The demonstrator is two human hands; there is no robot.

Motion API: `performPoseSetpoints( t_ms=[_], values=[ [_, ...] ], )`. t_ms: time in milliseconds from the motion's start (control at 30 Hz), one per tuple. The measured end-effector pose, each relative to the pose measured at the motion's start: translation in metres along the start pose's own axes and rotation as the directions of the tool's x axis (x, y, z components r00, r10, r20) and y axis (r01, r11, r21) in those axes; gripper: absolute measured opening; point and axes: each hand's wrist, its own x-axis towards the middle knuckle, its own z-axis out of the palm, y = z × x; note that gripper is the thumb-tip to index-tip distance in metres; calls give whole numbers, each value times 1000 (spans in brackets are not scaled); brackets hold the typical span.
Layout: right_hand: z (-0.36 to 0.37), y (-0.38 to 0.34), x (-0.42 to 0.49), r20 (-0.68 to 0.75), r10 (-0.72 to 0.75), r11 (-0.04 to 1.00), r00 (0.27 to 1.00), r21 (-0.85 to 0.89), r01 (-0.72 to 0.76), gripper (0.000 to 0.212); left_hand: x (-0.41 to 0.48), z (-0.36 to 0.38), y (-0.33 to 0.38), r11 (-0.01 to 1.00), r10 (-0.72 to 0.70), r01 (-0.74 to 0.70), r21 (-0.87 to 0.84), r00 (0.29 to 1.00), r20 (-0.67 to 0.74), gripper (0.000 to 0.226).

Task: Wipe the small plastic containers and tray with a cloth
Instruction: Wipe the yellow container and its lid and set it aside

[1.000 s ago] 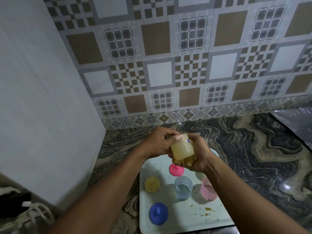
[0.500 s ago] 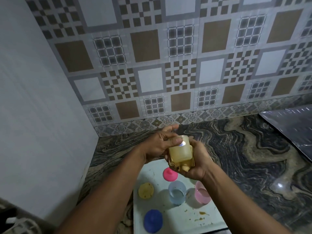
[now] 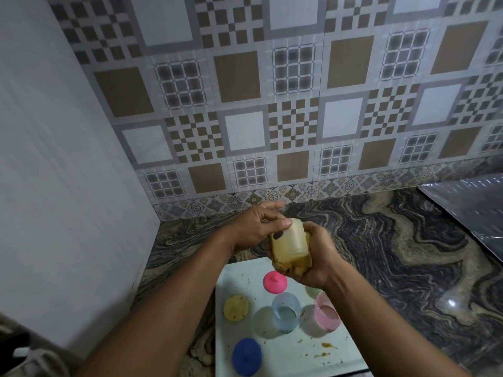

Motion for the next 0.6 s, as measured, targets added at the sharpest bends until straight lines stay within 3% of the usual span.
performPoseSetpoints(
  t_ms=[133,167,267,367,467,567,600],
  values=[
    [2,-7,10,-206,-311,943,928,-186,275,42,7,4,6,999,5,-1,48,997,-81,19],
    [3,-6,9,-198,-303,947,932,-172,271,43,9,5,8,999,23,-21,27,997,-73,13],
    [8,-6,-6,-5,-19,999,1000,51,19,44,10,7,4,994,68,-71,-80,997,-42,11],
    [2,-6,-13,60,44,999,997,12,-45,46,8,9,-5,968,2,-18,-249,998,-64,22],
    [3,-14,-12,-61,-124,989,990,-90,118,46,9,5,-1,985,-20,6,-174,997,-79,22],
    [3,-16,-6,-203,-391,897,898,-304,322,43,12,0,13,999,32,-33,-5,996,-78,6],
    [4,-15,-5,-202,-393,896,897,-301,325,42,14,0,15,998,50,-48,40,996,-72,6]
  ],
)
